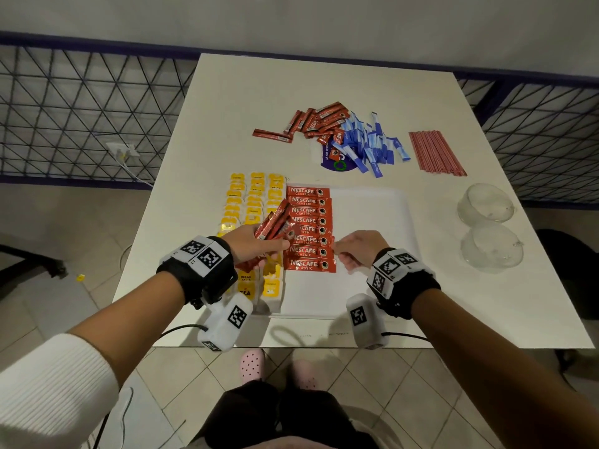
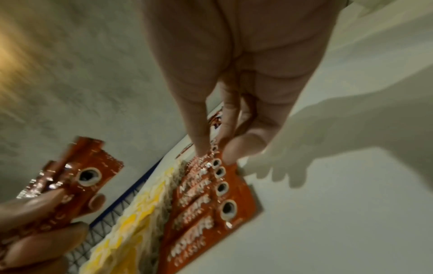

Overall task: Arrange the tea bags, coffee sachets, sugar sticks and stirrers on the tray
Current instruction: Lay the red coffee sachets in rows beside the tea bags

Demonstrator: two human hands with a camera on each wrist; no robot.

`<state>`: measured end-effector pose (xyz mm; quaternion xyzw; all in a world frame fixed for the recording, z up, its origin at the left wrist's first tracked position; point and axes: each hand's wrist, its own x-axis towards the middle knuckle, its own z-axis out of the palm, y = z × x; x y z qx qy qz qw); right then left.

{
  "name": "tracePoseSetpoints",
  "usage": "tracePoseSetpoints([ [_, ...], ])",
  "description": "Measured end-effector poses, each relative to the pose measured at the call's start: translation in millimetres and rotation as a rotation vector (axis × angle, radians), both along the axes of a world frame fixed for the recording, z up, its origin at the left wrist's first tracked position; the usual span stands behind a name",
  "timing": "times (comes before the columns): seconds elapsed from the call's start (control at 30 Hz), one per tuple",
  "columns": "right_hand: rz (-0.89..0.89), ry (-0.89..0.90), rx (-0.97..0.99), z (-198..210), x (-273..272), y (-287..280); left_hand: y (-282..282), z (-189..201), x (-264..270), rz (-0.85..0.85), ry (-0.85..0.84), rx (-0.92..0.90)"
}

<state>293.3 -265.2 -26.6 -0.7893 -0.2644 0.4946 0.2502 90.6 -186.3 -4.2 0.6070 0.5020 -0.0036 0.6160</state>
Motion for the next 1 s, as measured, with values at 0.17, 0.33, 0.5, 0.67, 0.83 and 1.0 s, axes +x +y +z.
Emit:
tracePoseSetpoints([
  [0.17,0.131,0.230,0.211,28,-11,6,-8,9,6,-0.006,-0.104,-0.123],
  [0.33,0.211,0.191,0.232,33,-18,9,-15,12,13,0.022,-0.130,-0.136],
  [0.5,0.124,0.234,0.260,34,-12,10,-12,9,11,0.038,-0.066,-0.077],
  [0.67,0.130,0.227,0.199,26,2,2,-14,8,5,0.007,-0.135,-0.092],
  [0.83,0.192,0.270,0.128,18,9,-7,-18,5,8,0.098,-0.142,-0.075],
  [1.0,0.154,0.320,0.126,11,5,-17,-24,3,13,0.122,-0.114,-0.070],
])
